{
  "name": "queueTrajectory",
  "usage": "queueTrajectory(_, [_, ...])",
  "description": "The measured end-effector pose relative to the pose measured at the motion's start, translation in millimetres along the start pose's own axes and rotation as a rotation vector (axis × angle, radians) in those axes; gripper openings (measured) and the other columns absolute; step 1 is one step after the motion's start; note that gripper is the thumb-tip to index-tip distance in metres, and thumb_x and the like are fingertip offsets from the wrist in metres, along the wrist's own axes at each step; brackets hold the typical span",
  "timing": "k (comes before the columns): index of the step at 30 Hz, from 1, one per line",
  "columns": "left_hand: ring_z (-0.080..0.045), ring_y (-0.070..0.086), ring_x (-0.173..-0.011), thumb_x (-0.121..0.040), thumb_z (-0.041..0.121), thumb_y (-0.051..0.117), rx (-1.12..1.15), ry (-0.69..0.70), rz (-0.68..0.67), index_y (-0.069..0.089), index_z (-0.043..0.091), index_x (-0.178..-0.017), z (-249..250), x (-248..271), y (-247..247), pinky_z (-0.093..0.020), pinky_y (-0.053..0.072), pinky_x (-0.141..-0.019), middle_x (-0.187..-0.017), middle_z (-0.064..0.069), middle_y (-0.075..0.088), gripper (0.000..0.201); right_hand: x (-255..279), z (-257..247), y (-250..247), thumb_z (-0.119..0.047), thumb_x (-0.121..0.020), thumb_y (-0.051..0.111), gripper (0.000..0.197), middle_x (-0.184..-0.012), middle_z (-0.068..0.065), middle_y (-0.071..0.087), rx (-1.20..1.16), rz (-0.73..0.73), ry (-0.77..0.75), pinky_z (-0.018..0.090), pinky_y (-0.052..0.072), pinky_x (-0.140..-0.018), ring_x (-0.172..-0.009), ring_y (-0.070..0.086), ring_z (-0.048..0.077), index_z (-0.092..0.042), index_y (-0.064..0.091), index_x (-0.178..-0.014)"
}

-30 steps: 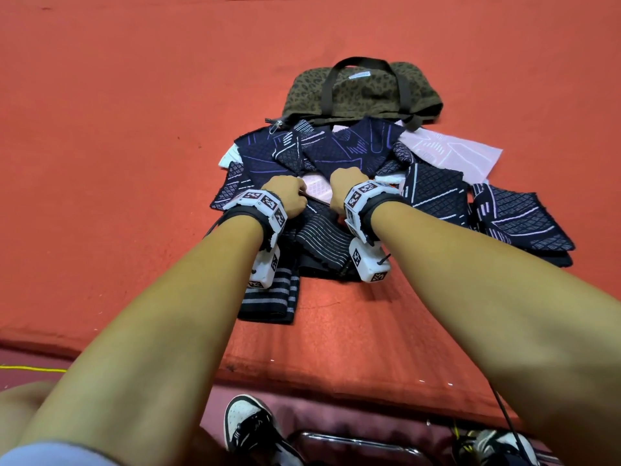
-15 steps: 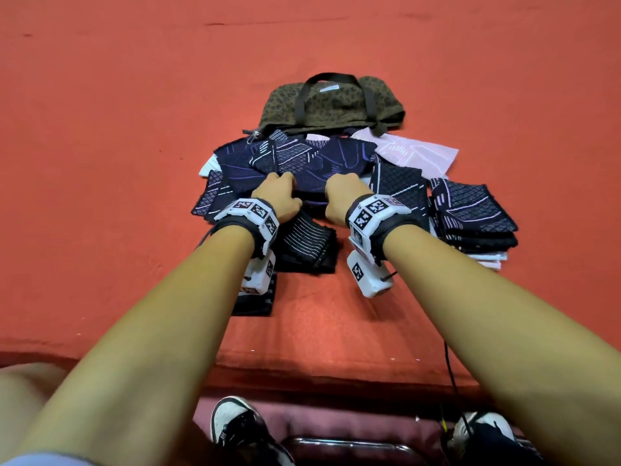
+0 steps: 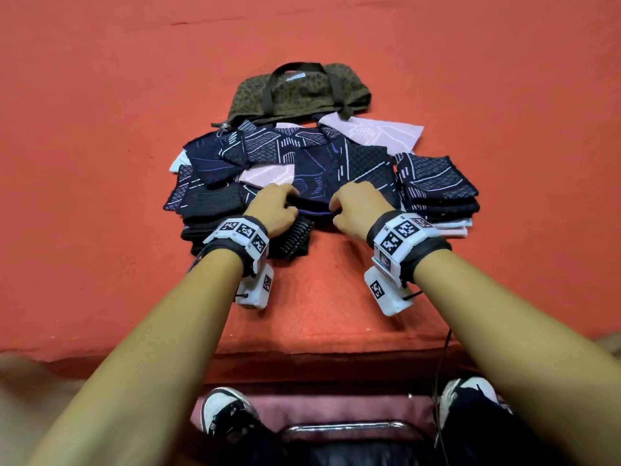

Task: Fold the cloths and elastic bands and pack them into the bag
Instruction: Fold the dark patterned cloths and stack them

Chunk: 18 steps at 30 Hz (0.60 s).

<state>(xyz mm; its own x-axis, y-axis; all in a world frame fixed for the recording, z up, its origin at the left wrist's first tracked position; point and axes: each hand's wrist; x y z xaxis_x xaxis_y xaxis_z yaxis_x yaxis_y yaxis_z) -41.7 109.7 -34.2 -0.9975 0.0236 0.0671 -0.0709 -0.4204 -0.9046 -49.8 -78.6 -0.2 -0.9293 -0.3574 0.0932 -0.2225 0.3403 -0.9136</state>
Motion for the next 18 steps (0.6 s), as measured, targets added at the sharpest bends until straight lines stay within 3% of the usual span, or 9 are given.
queueTrajectory(5, [-0.030, 0.054, -0.118, -0.083, -0.003, 0.050, -0.027, -0.021, 0.038, 0.065, 0.016, -0.122, -10, 4, 6, -0.030, 0.037, -0.105, -0.124, -0.015, 0.057, 0.046, 5, 2, 1, -0.009, -0.084, 0.059, 0.029, -0.115, 0.018, 0.064, -0.020, 0.003, 0.006, 0.041, 0.053, -0.092, -0.105, 0.061, 0.038, -0.012, 0.071, -0.110])
queueTrajectory(10, [-0.033, 0.057, -0.108, -0.079, -0.009, 0.048, -0.026, -0.048, 0.121, 0.069, 0.017, -0.114, -12, 1, -1, -0.033, 0.043, -0.097, -0.119, -0.014, 0.054, 0.048, 7, 5, 11, -0.011, -0.084, 0.059, 0.025, -0.108, 0.015, 0.067, 0.067, -0.027, 0.004, 0.039, 0.054, -0.087, -0.102, 0.062, 0.036, -0.008, 0.071, -0.106])
queueTrajectory(18, [-0.037, 0.055, -0.110, -0.079, -0.007, 0.048, -0.043, -0.113, 0.165, 0.072, 0.018, -0.109, -17, -1, -1, -0.041, 0.044, -0.101, -0.122, -0.016, 0.053, 0.045, 5, 3, 20, -0.016, -0.085, 0.058, 0.025, -0.110, 0.012, 0.064, 0.110, -0.054, -0.022, 0.037, 0.050, -0.081, -0.101, 0.061, 0.035, -0.007, 0.068, -0.105])
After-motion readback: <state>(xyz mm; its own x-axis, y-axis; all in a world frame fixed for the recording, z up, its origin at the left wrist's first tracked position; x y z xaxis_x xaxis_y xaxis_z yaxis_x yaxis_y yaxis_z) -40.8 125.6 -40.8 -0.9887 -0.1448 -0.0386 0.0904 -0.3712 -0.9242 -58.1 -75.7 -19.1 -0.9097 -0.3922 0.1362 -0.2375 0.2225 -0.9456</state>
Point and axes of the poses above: each hand's wrist, its own x-axis away from the middle knuckle, its own y-axis out of the palm, z = x × y
